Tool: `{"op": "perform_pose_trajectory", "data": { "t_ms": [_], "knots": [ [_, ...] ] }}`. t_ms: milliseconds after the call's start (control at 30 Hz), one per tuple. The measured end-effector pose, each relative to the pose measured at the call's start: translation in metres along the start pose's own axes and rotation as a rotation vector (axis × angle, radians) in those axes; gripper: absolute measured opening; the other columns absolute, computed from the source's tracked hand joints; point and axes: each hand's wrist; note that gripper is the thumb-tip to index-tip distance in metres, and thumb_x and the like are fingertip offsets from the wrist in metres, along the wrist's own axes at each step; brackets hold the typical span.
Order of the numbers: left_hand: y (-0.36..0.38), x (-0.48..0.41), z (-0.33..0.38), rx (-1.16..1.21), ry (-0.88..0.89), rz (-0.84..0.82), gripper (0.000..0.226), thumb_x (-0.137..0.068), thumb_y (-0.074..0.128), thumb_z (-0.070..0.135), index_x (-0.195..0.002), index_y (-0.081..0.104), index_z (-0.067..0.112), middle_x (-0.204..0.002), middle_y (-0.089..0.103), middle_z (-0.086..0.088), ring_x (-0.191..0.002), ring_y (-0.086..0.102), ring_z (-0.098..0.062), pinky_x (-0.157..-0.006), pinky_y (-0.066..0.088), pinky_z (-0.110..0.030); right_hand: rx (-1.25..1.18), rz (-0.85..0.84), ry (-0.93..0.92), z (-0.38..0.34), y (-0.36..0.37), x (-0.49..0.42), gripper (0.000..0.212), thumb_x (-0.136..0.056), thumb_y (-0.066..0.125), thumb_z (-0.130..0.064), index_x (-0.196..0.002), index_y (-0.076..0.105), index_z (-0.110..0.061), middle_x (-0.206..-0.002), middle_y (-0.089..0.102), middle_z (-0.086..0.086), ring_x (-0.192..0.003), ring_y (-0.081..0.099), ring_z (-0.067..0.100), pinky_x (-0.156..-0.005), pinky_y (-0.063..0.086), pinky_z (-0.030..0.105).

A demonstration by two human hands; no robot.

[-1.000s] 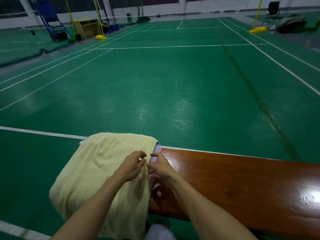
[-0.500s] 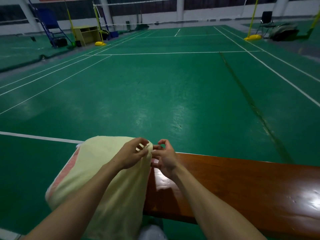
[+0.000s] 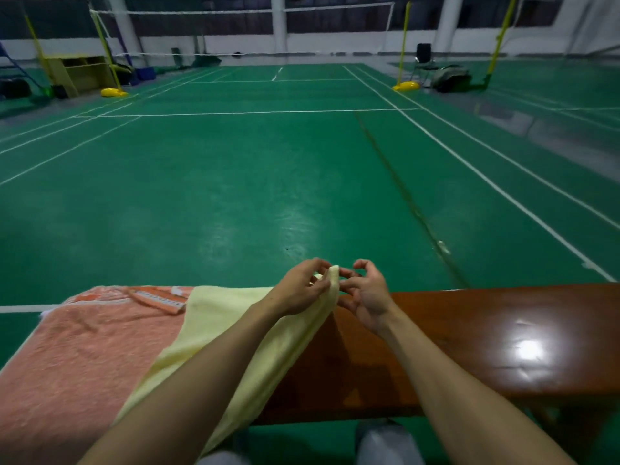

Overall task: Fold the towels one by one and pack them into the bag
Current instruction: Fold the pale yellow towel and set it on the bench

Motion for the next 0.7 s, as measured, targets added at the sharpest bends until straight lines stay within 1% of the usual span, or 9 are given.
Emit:
{"op": "perform_pose_trajectory", "data": {
  "t_ms": [67, 200, 300, 367, 400, 467, 567, 633, 700],
  "knots": [
    [0.023, -0.012, 0.015, 0.012, 0.033, -0.038, 0.028, -0.095, 0.058, 0.02, -0.122, 0.055, 0.012, -0.117, 0.06, -0.005, -0.096, 0.061, -0.023, -0.084, 0.05, -0.035, 0.01, 0.048, -0.025, -0.013, -0.025, 0.006, 0.043, -0.085, 0.038, 0.023, -0.096, 0.035, -0.018, -0.101, 0.058, 0.013, -0.066, 0.063, 0.021, -0.055, 0.05, 0.035],
    [0.056, -0.027, 0.041, 0.038, 0.063, -0.115, 0.042, -0.094, 0.058, 0.018, -0.134, 0.045, 0.017, -0.122, 0.055, -0.007, -0.104, 0.058, -0.024, -0.091, 0.049, -0.037, 0.008, 0.112, -0.047, -0.033, -0.06, 0.014, 0.042, -0.087, 0.034, 0.023, -0.096, 0.034, -0.018, -0.1, 0.063, 0.012, -0.063, 0.067, 0.018, -0.046, 0.051, 0.029],
    [0.068, -0.029, 0.045, 0.007, 0.132, -0.166, 0.047, -0.093, 0.058, 0.014, -0.137, 0.043, 0.023, -0.127, 0.054, -0.005, -0.11, 0.055, -0.023, -0.095, 0.046, -0.034, 0.061, 0.134, -0.017, -0.035, -0.071, 0.018, 0.041, -0.087, 0.035, 0.022, -0.095, 0.036, -0.018, -0.096, 0.062, 0.008, -0.056, 0.063, 0.013, -0.042, 0.046, 0.026],
    [0.07, -0.025, 0.041, -0.045, 0.182, -0.192, 0.044, -0.093, 0.057, 0.012, -0.134, 0.048, 0.025, -0.128, 0.054, -0.005, -0.114, 0.052, -0.02, -0.096, 0.042, -0.03, 0.1, 0.126, 0.004, -0.03, -0.074, 0.022, 0.04, -0.087, 0.038, 0.022, -0.098, 0.038, -0.017, -0.093, 0.06, 0.007, -0.061, 0.058, 0.016, -0.047, 0.043, 0.029],
    [0.068, -0.022, 0.038, -0.063, 0.191, -0.202, 0.04, -0.094, 0.057, 0.012, -0.131, 0.051, 0.026, -0.126, 0.054, -0.005, -0.112, 0.051, -0.017, -0.095, 0.041, -0.027, 0.107, 0.115, 0.015, -0.026, -0.073, 0.024, 0.039, -0.088, 0.038, 0.022, -0.1, 0.039, -0.015, -0.093, 0.06, 0.007, -0.065, 0.057, 0.018, -0.049, 0.043, 0.03],
    [0.062, -0.014, 0.031, -0.109, 0.2, -0.216, 0.029, -0.095, 0.057, 0.013, -0.122, 0.06, 0.023, -0.121, 0.052, -0.006, -0.106, 0.053, -0.018, -0.092, 0.043, -0.027, 0.099, 0.092, 0.039, -0.018, -0.069, 0.026, 0.037, -0.089, 0.037, 0.022, -0.103, 0.039, -0.012, -0.095, 0.06, 0.009, -0.071, 0.058, 0.021, -0.046, 0.048, 0.028],
    [0.047, -0.001, 0.017, -0.188, 0.185, -0.219, 0.015, -0.094, 0.059, 0.013, -0.107, 0.066, 0.012, -0.115, 0.052, -0.007, -0.094, 0.058, -0.023, -0.088, 0.049, -0.033, 0.094, 0.046, 0.088, -0.004, -0.057, 0.026, 0.038, -0.088, 0.037, 0.023, -0.099, 0.039, -0.013, -0.104, 0.064, 0.009, -0.074, 0.062, 0.022, -0.045, 0.049, 0.027],
    [0.035, 0.007, 0.009, -0.227, 0.167, -0.227, 0.014, -0.093, 0.06, 0.013, -0.105, 0.065, 0.011, -0.113, 0.051, -0.006, -0.089, 0.059, -0.022, -0.086, 0.051, -0.035, 0.129, 0.021, 0.114, 0.006, -0.046, 0.024, 0.038, -0.087, 0.042, 0.022, -0.096, 0.039, -0.015, -0.104, 0.066, 0.006, -0.072, 0.063, 0.019, -0.048, 0.049, 0.026],
    [0.022, 0.015, 0.0, -0.293, 0.156, -0.26, 0.019, -0.093, 0.06, 0.015, -0.112, 0.063, 0.013, -0.114, 0.051, -0.006, -0.087, 0.059, -0.02, -0.084, 0.049, -0.032, 0.194, -0.005, 0.127, 0.016, -0.035, 0.024, 0.038, -0.087, 0.047, 0.02, -0.095, 0.039, -0.017, -0.102, 0.066, 0.004, -0.073, 0.064, 0.016, -0.049, 0.05, 0.025]
  ]
}}
Point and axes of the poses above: each hand's wrist, its own x-axis away from the middle knuckle, its own y-axis out of the palm, z = x × y
